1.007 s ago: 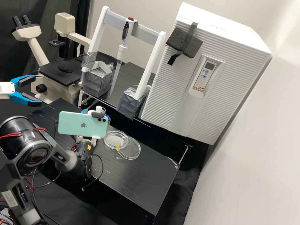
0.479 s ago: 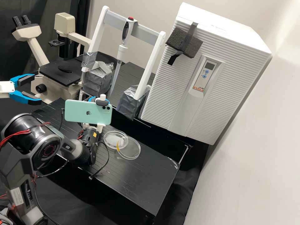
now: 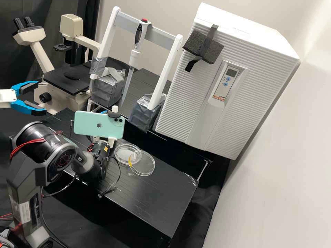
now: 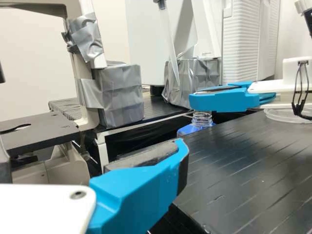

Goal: Close the bottle

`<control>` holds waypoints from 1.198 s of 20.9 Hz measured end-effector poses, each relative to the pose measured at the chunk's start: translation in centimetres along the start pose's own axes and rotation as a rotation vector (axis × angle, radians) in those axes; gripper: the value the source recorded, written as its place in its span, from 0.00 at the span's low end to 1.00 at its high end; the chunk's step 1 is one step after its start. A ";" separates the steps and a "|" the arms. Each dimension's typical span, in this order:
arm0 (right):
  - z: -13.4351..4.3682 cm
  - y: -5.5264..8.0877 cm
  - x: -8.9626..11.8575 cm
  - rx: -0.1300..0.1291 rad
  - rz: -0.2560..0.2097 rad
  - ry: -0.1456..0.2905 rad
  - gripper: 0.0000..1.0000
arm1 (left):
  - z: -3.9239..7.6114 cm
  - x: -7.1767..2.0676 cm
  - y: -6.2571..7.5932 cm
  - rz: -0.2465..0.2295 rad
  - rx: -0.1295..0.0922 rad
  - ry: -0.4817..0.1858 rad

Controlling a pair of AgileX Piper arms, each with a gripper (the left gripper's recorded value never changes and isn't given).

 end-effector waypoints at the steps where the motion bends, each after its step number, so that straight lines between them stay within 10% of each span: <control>1: 0.0 0.0 0.1 0.006 0.003 -0.004 0.00 | 0.0 0.00 0.0 0.001 0.000 0.001; 25: 0.1 -0.8 0.6 0.042 0.007 -0.018 0.00 | 0.1 0.04 0.0 -0.001 -0.002 -0.004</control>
